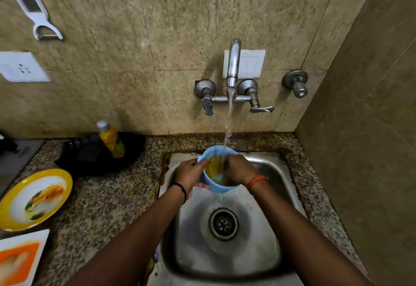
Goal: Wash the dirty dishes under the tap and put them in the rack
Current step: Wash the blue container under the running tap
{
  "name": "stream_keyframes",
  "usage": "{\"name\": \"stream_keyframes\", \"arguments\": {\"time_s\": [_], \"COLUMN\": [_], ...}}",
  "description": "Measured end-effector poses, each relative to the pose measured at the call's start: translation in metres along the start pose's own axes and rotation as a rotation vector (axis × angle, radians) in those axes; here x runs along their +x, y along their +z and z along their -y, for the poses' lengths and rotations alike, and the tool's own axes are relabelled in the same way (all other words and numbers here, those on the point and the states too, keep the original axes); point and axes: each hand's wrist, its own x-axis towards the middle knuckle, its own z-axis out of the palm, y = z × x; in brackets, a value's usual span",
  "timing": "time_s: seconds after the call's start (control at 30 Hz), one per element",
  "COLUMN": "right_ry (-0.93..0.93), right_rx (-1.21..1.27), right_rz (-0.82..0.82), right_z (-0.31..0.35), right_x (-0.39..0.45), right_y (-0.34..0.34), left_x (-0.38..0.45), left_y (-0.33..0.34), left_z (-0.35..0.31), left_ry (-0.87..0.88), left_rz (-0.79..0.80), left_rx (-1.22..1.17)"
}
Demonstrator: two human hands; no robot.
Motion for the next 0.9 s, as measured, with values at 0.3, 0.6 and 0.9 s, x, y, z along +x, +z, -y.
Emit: {"name": "stream_keyframes", "arguments": {"time_s": [0.3, 0.6, 0.9], "right_ry": [-0.064, -0.174, -0.120], "right_rx": [-0.048, -0.025, 0.084], "right_rz": [-0.041, 0.084, -0.007], "right_z": [0.011, 0.017, 0.011], "right_x": [-0.007, -0.016, -0.026], "right_y": [0.007, 0.011, 0.022], "left_x": [-0.003, -0.003, -0.007], "left_y": [0.000, -0.001, -0.002], "left_z": [-0.002, -0.003, -0.005], "left_ry": [0.016, 0.054, 0.053], "left_rz": [-0.019, -0.034, -0.038], "left_rx": [0.036, 0.082, 0.137]}}
